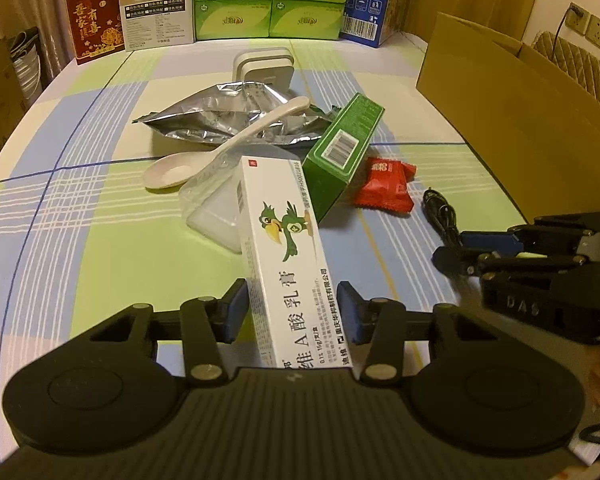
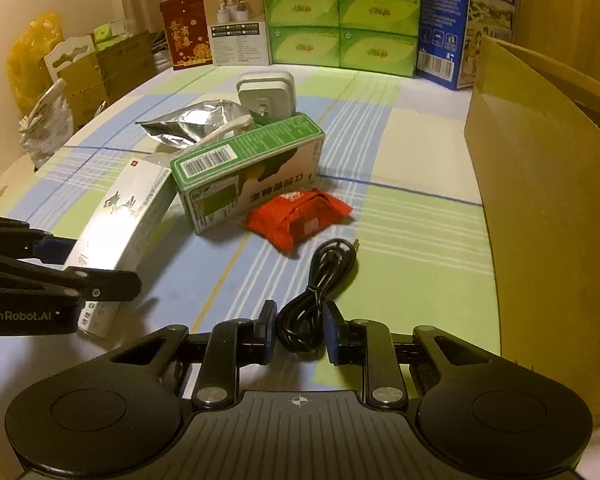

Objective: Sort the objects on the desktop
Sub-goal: 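Grasp white cream tube box with left tool while right tool grasps black cable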

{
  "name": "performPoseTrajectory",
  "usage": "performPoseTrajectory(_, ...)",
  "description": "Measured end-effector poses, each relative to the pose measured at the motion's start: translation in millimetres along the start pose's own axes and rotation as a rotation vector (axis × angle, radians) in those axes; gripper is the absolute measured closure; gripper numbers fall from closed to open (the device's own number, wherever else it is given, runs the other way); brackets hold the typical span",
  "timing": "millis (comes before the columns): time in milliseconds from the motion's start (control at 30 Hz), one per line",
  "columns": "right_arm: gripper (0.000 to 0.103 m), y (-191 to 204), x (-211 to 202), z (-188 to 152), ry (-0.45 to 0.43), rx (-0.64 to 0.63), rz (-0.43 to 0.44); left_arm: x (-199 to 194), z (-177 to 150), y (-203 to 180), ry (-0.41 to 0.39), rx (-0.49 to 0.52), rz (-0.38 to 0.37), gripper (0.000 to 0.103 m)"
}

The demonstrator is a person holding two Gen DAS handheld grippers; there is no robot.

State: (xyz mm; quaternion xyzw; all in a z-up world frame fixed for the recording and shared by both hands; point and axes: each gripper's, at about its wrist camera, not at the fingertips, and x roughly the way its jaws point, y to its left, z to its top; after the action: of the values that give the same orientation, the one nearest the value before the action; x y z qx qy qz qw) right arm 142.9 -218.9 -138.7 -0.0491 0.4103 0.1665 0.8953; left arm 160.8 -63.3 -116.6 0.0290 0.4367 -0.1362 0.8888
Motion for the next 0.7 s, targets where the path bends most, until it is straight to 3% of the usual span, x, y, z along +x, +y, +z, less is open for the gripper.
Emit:
performPoseTrajectory(500,0.080,25,-37,-43,0.015,-0.008,0.022,-43,-44,-18,0.001,0.001,-0.015,0.064)
performPoseTrajectory(633,0.061,19,-34,-40,-0.001,0.035,0.022,-42,-43,-16,-0.002,-0.008,-0.015,0.064)
performPoseTrajectory(700,0.060,14,-33,-39,-0.013,0.067,0.027,-41,-42,-13,-0.007,-0.023,-0.021,0.064)
